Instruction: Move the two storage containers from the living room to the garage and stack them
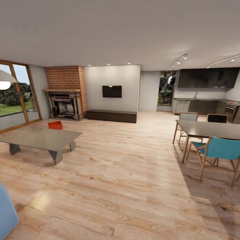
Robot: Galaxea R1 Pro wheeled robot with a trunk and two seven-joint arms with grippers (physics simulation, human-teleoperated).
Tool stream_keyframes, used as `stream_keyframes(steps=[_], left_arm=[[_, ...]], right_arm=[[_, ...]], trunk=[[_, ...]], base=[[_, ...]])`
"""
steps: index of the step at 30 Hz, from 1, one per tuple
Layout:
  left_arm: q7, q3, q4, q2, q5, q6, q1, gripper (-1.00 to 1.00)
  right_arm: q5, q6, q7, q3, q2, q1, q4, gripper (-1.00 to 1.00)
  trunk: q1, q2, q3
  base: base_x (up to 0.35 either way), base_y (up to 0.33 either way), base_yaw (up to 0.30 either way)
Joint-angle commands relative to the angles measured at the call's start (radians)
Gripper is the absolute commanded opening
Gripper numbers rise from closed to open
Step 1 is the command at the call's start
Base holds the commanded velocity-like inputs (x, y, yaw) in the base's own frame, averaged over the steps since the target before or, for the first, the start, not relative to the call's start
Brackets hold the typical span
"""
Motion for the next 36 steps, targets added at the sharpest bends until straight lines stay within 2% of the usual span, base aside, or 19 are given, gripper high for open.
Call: stream_keyframes(steps=[1, 13, 36], left_arm=[[0.003, -0.009, 0.0, 0.0, 0.006, -0.002, -0.001, 1.0], [0.001, -0.01, 0.0, 0.0, -0.001, 0.057, -0.001, 1.0], [0.009, -0.007, 0.0, 0.006, 0.01, 0.047, -0.001, 1.0]], right_arm=[[-0.01, -0.005, 0.003, 0.006, 0.0, -0.001, 0.003, 1.0], [-0.013, -0.005, -0.019, 0.0, 0.0, -0.001, 0.004, 1.0], [-0.013, -0.004, -0.018, 0.001, -0.008, -0.001, 0.004, 1.0]], trunk=[[0.001, -0.001, -0.001], [0.001, -0.001, -0.001], [0.001, -0.001, -0.001]], base=[[0.322, 0.0, 0.0], [0.322, 0.0, 0.0], [0.323, 0.0, 0.0]])
